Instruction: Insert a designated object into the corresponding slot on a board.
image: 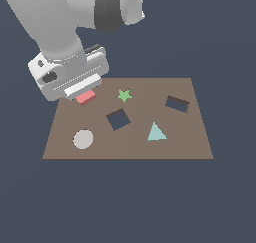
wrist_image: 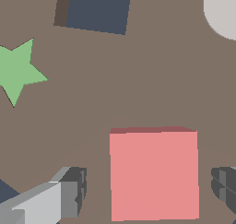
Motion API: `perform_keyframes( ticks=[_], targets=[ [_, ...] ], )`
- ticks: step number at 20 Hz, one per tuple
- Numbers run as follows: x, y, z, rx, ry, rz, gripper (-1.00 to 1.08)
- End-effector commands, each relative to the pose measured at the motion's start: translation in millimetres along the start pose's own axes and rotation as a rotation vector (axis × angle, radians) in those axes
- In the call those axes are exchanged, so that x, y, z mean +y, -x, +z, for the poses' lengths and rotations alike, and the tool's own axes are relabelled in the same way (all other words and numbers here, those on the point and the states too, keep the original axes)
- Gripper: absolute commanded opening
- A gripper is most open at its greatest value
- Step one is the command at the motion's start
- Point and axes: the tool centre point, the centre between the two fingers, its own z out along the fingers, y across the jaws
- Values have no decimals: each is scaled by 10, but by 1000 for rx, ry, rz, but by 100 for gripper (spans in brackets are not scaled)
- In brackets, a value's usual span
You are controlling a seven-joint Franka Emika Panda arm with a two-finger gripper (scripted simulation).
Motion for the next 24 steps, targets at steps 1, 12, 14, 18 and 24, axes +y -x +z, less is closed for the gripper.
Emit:
perform_keyframes(
  ticks=[1,12,14,18,24],
  targets=[
    [28,13,21,2,1,-17,100],
    [47,19,116,3,1,-25,100],
    [47,18,182,3,1,-26,100],
    [47,19,235,3,1,-27,100],
    [47,19,235,3,1,-27,-100]
  ],
)
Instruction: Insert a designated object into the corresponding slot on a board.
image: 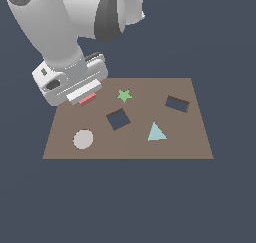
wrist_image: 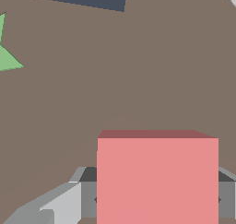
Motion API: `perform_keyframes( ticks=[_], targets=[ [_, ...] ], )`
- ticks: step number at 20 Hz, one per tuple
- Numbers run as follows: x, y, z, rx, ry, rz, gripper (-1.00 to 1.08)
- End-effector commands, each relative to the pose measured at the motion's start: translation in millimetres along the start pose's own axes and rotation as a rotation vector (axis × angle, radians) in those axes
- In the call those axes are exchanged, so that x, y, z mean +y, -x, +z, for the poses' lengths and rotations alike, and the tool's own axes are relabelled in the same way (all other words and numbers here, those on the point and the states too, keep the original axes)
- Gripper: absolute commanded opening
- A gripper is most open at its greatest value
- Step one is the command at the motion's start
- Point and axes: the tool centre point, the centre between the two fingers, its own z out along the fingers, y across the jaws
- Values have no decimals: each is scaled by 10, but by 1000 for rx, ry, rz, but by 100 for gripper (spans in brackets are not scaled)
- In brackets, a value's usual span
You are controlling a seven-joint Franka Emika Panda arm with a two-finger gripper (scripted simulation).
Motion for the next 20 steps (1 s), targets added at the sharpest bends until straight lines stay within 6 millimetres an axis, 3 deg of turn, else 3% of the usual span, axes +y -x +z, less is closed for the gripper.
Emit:
perform_keyframes(
  ticks=[1,20],
  targets=[
    [-5,3,10,-1,-1,0,-100],
    [39,-91,-29,-1,-1,-89,-100]
  ],
)
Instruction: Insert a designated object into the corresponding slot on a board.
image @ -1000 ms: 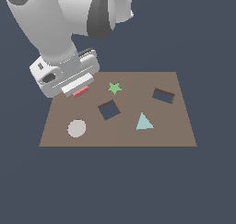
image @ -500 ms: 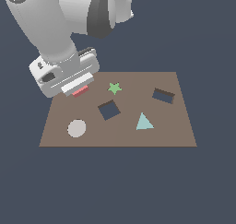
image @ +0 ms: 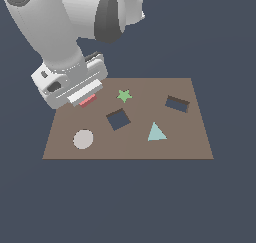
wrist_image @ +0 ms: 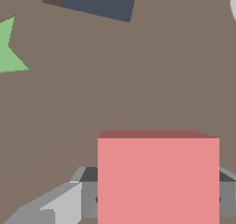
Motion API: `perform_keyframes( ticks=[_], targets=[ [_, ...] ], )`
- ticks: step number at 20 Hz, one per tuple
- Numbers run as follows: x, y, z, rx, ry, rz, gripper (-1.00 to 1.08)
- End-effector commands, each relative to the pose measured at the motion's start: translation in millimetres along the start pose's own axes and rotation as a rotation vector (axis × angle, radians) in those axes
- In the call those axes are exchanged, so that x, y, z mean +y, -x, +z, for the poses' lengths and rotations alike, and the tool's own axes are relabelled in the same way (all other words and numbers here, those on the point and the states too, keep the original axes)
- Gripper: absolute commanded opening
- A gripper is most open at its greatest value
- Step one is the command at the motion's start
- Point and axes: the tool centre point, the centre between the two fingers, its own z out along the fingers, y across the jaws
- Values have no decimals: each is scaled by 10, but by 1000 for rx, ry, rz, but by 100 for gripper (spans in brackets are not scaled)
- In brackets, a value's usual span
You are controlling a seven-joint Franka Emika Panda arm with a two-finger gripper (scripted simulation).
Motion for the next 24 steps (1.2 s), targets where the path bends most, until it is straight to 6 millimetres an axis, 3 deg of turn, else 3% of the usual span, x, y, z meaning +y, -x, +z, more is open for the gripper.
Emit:
perform_keyframes(
  ticks=[1,8,15,24],
  targets=[
    [23,-44,-6,0,1,-41,-100],
    [93,-243,-18,0,1,-224,-100],
    [126,-562,-34,0,2,-501,-100],
    [-3,-1035,-58,0,2,-921,-100]
  ],
)
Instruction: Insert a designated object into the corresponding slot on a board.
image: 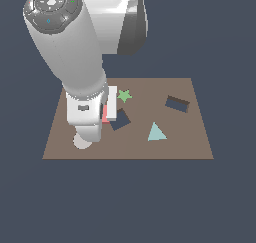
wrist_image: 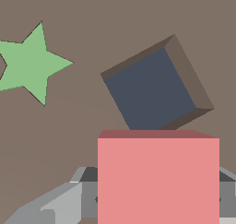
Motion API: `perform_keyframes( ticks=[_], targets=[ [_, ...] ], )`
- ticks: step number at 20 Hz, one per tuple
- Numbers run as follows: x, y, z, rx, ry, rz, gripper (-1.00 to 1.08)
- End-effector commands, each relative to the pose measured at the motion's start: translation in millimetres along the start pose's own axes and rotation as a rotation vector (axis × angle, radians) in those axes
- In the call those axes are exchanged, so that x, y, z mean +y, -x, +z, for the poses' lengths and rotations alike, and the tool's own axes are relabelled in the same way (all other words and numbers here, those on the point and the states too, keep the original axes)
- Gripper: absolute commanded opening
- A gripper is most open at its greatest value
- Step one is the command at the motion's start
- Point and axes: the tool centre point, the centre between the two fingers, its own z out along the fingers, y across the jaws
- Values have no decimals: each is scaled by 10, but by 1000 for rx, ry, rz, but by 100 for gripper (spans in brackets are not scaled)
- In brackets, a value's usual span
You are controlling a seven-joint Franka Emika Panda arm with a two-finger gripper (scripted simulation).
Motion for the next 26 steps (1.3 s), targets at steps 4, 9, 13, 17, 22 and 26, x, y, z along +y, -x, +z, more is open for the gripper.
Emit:
perform_keyframes(
  ticks=[4,9,13,17,22,26],
  targets=[
    [84,-235,-14,0,1,-213,-100],
    [104,-400,-21,0,0,-352,-100],
    [102,-493,-24,0,0,-430,-100],
    [96,-549,-25,0,0,-477,-100],
    [91,-564,-22,0,-1,-486,-100],
    [88,-567,53,0,-1,-491,-100]
  ],
)
